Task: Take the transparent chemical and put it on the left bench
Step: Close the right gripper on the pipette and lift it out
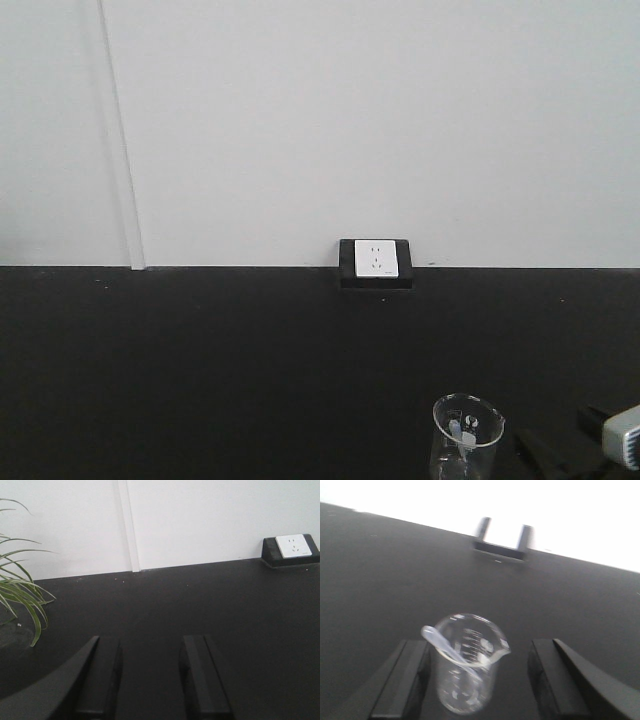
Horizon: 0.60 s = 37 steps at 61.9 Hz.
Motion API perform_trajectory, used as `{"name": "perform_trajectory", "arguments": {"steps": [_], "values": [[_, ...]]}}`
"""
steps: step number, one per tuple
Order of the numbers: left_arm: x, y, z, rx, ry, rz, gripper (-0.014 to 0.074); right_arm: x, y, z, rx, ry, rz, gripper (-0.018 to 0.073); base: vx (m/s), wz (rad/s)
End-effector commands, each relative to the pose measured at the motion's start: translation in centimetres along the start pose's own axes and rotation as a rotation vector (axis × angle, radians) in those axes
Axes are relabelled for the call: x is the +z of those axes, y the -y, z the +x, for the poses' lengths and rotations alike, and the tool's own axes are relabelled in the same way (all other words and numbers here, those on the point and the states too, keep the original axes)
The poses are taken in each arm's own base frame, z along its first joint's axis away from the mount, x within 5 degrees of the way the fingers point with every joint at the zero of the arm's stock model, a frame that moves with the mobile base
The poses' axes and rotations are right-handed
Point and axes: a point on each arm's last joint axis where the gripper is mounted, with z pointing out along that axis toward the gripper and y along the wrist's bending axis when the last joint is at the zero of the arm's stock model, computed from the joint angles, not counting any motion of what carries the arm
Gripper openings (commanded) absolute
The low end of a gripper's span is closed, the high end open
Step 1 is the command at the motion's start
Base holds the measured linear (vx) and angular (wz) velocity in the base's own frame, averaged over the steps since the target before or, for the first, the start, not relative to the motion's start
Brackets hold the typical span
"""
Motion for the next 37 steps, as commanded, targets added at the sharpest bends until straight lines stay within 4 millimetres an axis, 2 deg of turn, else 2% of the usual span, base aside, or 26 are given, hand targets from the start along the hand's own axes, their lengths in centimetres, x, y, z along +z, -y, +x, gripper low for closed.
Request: {"name": "perform_trajectory", "arguments": {"steps": [1,10,22,37], "values": [[-0.1,0.0,-0.3,-0.009,0.081,-0.002,-0.0003,1.5,-0.2,-1.6,0.016,0.141,-0.064,0.0492,0.00,0.00],[-0.1,0.0,-0.3,-0.009,0.081,-0.002,-0.0003,4.0,-0.7,-1.4,-0.032,0.122,-0.160,0.0492,0.00,0.00],[-0.1,0.0,-0.3,-0.009,0.081,-0.002,-0.0003,7.6,-0.2,-1.2,-0.021,0.079,-0.182,0.0492,0.00,0.00],[-0.1,0.0,-0.3,-0.009,0.081,-0.002,-0.0003,10.1,-0.5,-0.1,0.017,0.047,-0.239,0.0492,0.00,0.00]]}}
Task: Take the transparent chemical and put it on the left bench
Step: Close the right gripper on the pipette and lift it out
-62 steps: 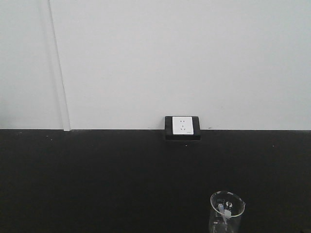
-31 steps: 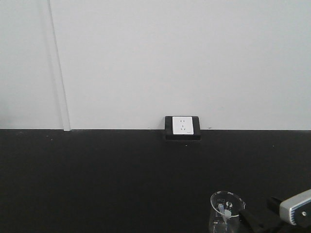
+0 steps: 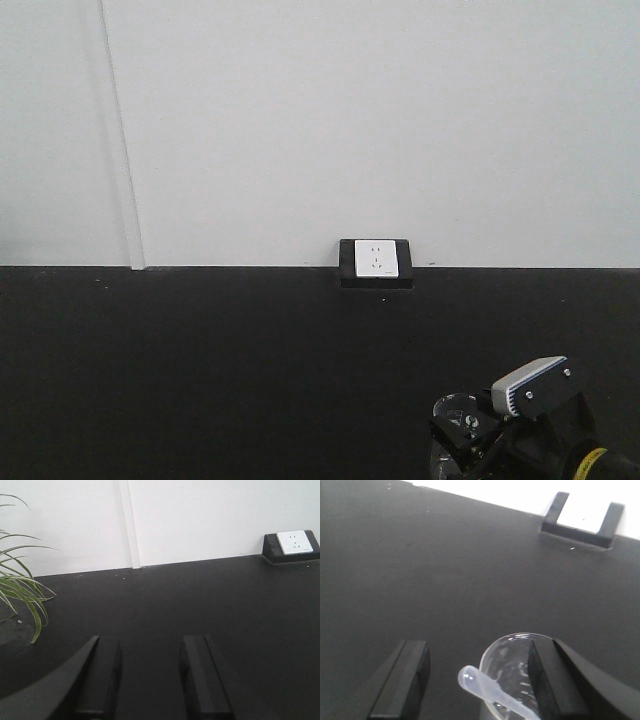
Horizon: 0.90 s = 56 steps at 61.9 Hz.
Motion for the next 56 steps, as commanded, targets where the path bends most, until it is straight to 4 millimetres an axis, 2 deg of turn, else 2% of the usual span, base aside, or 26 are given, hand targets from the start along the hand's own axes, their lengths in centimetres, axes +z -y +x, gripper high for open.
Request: {"name": "perform_trajectory", "arguments": {"steps": [1,17,40,50,56], "values": [[-0.1,0.0,-0.3,-0.009,0.081,-0.002,-0.0003,0.3,0.0,-1.7,-0.001,0.118,-0.035,0.0492,0.00,0.00],[-0.1,0.0,-0.3,-0.009,0.081,-0.002,-0.0003,1.1,0.0,-0.8,0.008,0.107,-0.054,0.0452,0.00,0.00],[-0.1,0.0,-0.3,-0.009,0.081,-0.002,-0.0003,1.1,0.0,-0.9,0.000,0.113,-0.046,0.0162,0.00,0.00],[-0.1,0.0,-0.3,-0.009,0.081,-0.002,-0.0003,0.8,0.4,-1.2,0.033,0.124,-0.010,0.0078,0.00,0.00],[-0.1,0.0,-0.3,-0.009,0.081,-0.002,-0.0003,0.1,0.5,-2.2,0.039,0.141,0.021,0.0039,0.00,0.00]]}}
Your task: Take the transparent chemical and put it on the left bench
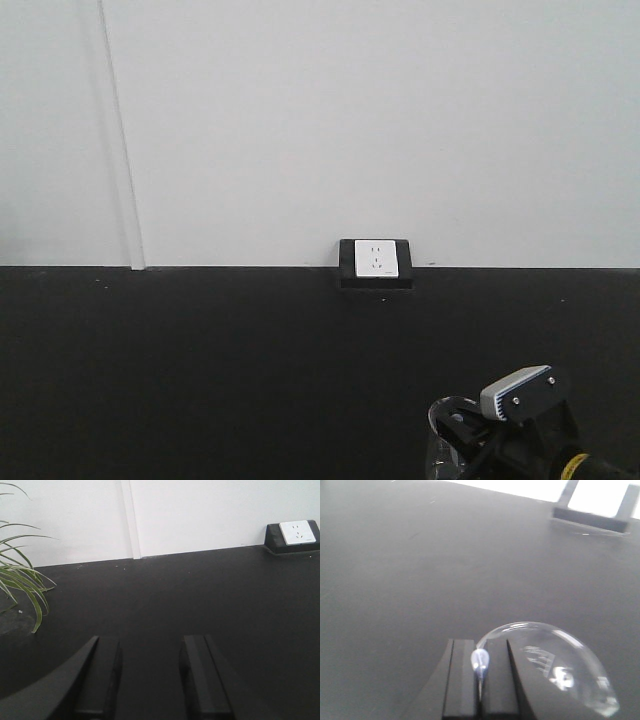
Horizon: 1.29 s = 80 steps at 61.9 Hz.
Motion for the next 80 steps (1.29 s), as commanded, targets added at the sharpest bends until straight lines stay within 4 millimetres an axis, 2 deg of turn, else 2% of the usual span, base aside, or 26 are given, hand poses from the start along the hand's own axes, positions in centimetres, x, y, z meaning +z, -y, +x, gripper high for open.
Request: {"name": "perform_trajectory", "arguments": {"steps": [1,12,20,26,32,45,46,60,80], "values": [[-0.1,0.0,-0.3,-0.009,0.081,-0.002,-0.0003,-1.3,0.2,-3.4,-0.008,0.149,0.029,0.0034,0.00,0.00],[-0.1,0.0,-0.3,-0.009,0.081,-0.002,-0.0003,-5.0,-0.1,-6.7,-0.044,0.185,0.117,-0.0010,0.00,0.00],[-0.1,0.0,-0.3,-0.009,0.081,-0.002,-0.0003,-9.4,-0.7,-9.4,-0.057,0.232,0.200,-0.0007,0.00,0.00],[-0.1,0.0,-0.3,-0.009,0.081,-0.002,-0.0003,-12.8,-1.3,-10.2,-0.031,0.267,0.249,-0.0008,0.00,0.00],[-0.1,0.0,-0.3,-0.009,0.081,-0.002,-0.0003,-15.4,-2.1,-9.9,-0.038,0.288,0.285,-0.0008,0.00,0.00],[-0.1,0.0,-0.3,-0.009,0.081,-0.002,-0.0003,-19.8,-3.6,-7.3,-0.035,0.321,0.339,-0.0008,0.00,0.00],[-0.1,0.0,-0.3,-0.009,0.081,-0.002,-0.0003,-20.7,-3.8,-7.0,-0.036,0.332,0.357,-0.0008,0.00,0.00],[-0.1,0.0,-0.3,-0.009,0.081,-0.002,-0.0003,-22.8,-4.0,-6.2,-0.021,0.311,0.425,-0.0008,0.00,0.00],[-0.1,0.0,-0.3,-0.009,0.081,-0.002,-0.0003,-23.0,-3.9,-5.8,-0.011,0.279,0.448,-0.0008,0.00,0.00]]}}
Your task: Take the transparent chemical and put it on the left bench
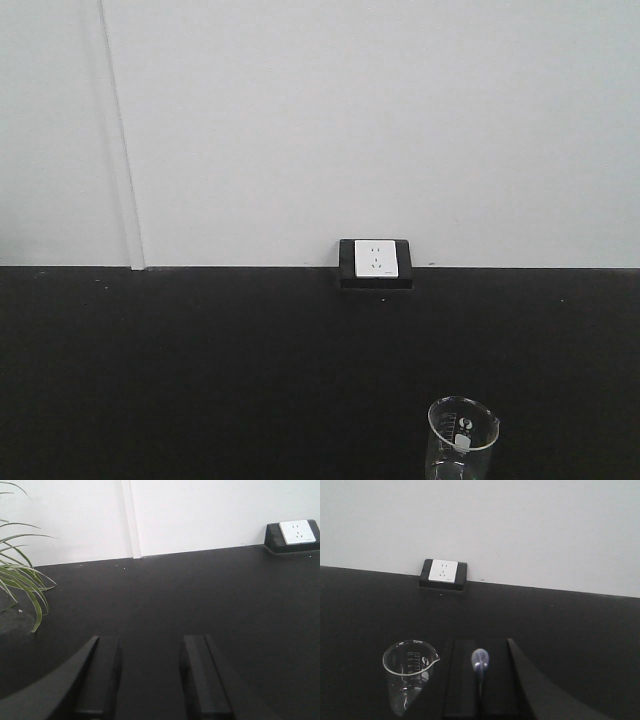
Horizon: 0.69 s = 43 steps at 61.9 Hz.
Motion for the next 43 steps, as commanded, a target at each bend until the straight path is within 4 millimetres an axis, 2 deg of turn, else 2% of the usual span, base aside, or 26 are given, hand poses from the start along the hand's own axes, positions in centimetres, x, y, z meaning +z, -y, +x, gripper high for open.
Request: {"name": "perform_trajectory", "arguments": {"steps": [1,43], "values": [[-0.13,-0.01,-0.28,-0.009,0.081,-0.002,-0.0003,-0.16,-0.10,-1.47,-0.006,0.080,-0.019,-0.0008,0.00,0.00],[-0.13,-0.01,-0.28,-0.009,0.081,-0.002,-0.0003,-0.15,-0.09,-1.45,-0.007,0.079,-0.018,-0.0008,0.00,0.00]]}}
